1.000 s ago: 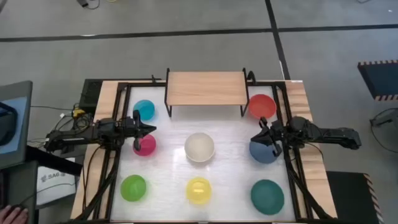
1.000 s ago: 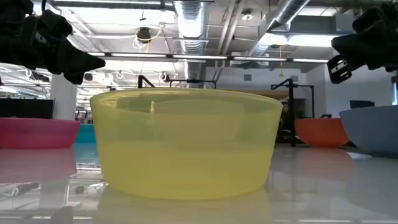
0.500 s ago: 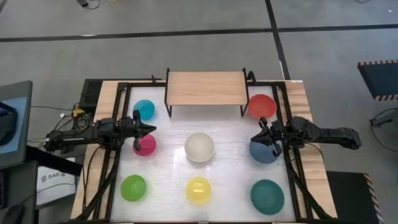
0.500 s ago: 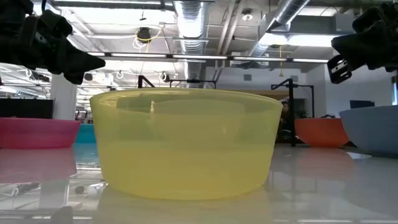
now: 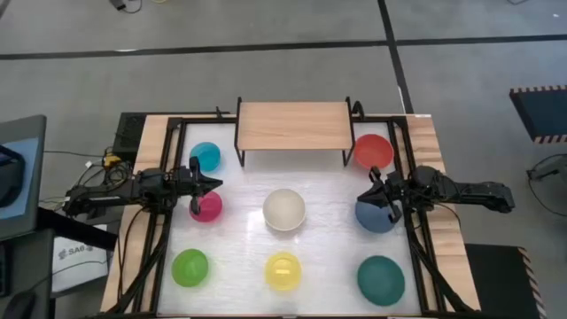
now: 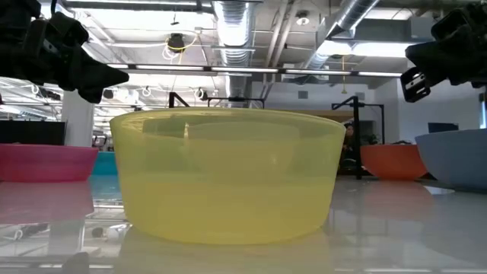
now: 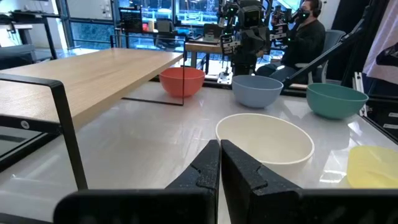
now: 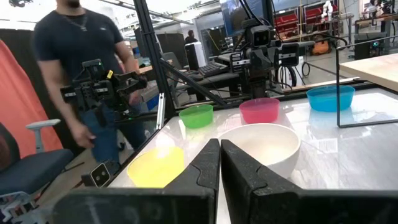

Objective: Place and stack bowls onto a shelf

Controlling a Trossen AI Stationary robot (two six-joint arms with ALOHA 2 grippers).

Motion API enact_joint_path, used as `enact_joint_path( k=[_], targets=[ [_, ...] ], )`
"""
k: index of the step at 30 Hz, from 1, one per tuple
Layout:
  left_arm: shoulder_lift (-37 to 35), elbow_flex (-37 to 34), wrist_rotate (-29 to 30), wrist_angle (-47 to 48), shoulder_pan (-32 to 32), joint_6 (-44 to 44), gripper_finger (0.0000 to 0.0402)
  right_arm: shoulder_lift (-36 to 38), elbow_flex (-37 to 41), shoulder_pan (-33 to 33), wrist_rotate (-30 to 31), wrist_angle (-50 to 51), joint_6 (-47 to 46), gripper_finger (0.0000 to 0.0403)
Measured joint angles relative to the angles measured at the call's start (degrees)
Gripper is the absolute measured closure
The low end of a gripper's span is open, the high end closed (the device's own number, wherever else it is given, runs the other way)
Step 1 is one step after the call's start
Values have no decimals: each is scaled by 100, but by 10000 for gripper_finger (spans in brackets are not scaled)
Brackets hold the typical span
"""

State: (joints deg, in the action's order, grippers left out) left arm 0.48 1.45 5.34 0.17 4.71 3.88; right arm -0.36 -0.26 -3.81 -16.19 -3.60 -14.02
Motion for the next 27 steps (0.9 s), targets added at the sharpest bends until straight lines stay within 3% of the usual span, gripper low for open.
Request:
enact_joint_path(
  k=[25, 27],
  targets=[
    [0, 0, 1, 0, 0, 3, 401, 2, -1, -2, 0, -2, 0, 360],
    [0, -1, 194, -63, -1, -9, 401, 0, 0, 0, 0, 0, 0, 360]
  ],
)
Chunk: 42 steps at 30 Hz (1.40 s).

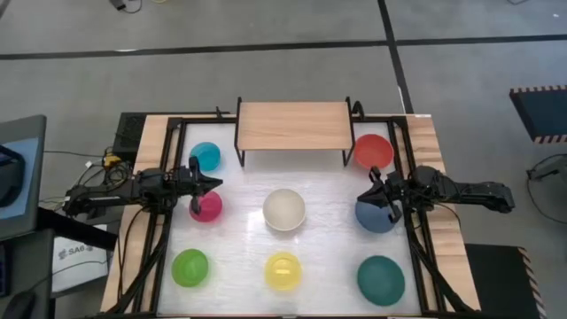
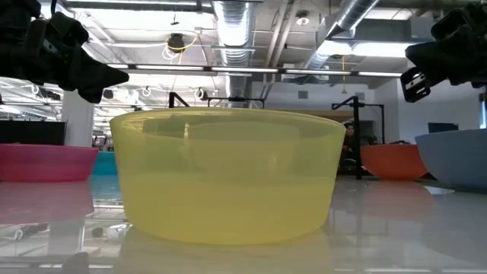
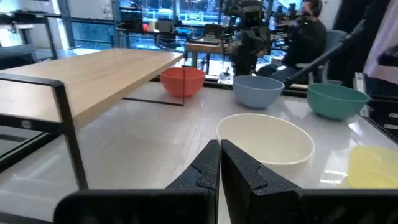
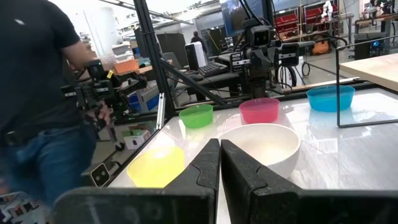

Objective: Place and stack bowls onto a shelf

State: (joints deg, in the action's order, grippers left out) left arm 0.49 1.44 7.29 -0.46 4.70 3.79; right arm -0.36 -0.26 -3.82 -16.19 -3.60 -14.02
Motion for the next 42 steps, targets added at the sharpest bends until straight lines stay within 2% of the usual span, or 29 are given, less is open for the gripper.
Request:
enact_joint_path(
  k=[4, 7, 12, 17, 20, 25, 28, 32, 36, 39, 42],
  targets=[
    [-4, -32, 1014, -603, 7, 96, 401, 0, 0, 0, 0, 0, 0, 360],
    [-2, -53, 1564, -801, 7, 538, 401, 0, 0, -2, 0, 0, 0, 360],
    [0, -53, 1753, -905, 7, 2131, 401, 0, 0, 0, 0, -2, 0, 360],
    [0, -56, 2253, -1095, 7, 2759, 401, 0, 0, -1, 37, -31, 114, 360],
    [0, -56, 2569, -1403, 7, 2641, 401, -5, 0, -15, 973, -595, 502, 360],
    [0, 46, 3051, -2020, 7, 2048, 401, 2, 0, -17, 2445, -2105, 34, 360],
    [87, 293, 3085, -2012, -1, 2134, 401, 2, 0, -17, 2933, -3008, -402, 360],
    [524, 666, 2718, -1980, -80, 2162, 401, 2, -9, -29, 3182, -3574, -640, 360],
    [1257, 977, 2915, -1962, -115, 2140, 401, -7, -168, -160, 4353, -2768, -1098, 360],
    [1857, 1220, 3263, -1947, -92, 2368, 401, -65, -381, -290, 4431, -1824, -1426, 360],
    [2412, 1507, 3121, -1944, -15, 2665, 401, -278, -487, -395, 4364, -1284, -1925, 360]
  ],
)
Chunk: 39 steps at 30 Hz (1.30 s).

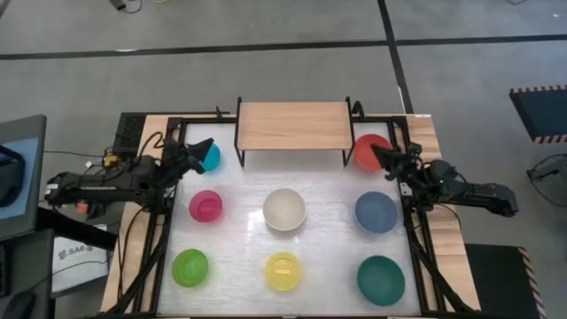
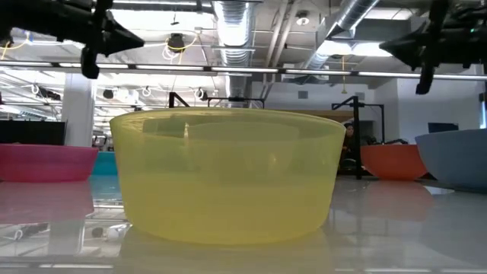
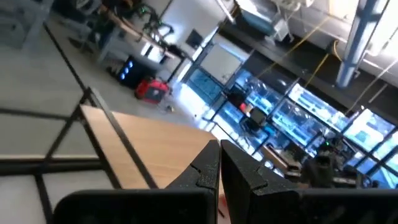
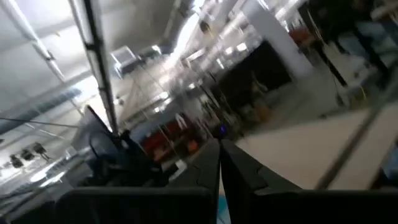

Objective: Place and stack bowls onto a shelf
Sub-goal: Put the orange bowl on the shelf

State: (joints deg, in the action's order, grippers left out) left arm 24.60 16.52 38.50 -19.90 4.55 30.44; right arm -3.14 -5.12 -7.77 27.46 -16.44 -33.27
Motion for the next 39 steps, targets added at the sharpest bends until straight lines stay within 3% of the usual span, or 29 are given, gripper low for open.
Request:
enact_joint_path(
  k=[7, 13, 21, 26, 32, 39],
  targets=[
    [1047, 822, -1538, 1041, 496, 359, 401, -660, -549, -446, 855, 248, -84, 352],
    [1661, 1445, -2074, 1821, 1235, 127, 382, -1089, -1556, -818, 848, 2690, -113, 334],
    [2118, 2088, -2996, 2285, 2067, -182, 301, -1808, -2767, -1595, 885, 4853, -889, 292],
    [2311, 2207, -2731, 2483, 2295, -278, 260, -2425, -3303, -2146, 736, 6276, -1459, 246],
    [2423, 2207, -2615, 2499, 2385, -450, 251, -3229, -3410, -2903, -16, 7354, -2311, 193],
    [2428, 2207, -2565, 2527, 2394, -867, 251, -4446, -3410, -3799, -489, 7794, -2239, 190]
  ],
)
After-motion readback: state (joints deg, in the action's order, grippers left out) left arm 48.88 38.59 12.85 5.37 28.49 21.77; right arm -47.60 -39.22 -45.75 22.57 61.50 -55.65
